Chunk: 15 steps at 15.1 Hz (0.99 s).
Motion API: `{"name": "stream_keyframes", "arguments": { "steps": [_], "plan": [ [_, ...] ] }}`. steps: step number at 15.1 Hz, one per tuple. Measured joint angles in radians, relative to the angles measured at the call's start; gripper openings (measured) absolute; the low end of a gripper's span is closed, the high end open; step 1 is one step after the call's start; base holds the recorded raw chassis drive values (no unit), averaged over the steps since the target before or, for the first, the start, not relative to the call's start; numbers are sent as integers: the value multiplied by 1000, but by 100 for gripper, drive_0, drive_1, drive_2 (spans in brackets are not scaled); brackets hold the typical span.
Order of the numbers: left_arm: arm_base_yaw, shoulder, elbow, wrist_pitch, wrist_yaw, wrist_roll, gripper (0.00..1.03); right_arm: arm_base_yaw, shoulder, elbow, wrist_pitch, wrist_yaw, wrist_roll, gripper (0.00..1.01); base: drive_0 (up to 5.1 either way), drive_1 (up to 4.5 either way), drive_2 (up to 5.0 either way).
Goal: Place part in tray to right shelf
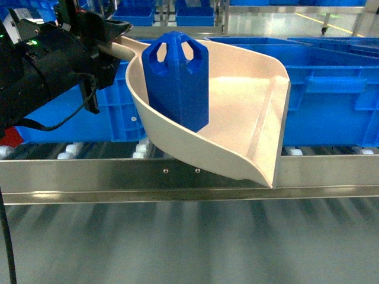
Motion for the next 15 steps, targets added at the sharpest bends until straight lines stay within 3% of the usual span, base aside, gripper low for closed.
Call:
{"name": "stream_keyframes", "arguments": {
  "steps": [3,15],
  "plan": [
    [0,0,0,-3,0,0,13,0,0,0,0,0,0,98,4,413,-405],
    [0,0,0,-4,0,0,13,0,0,0,0,0,0,98,0,0,0]
  ]
}}
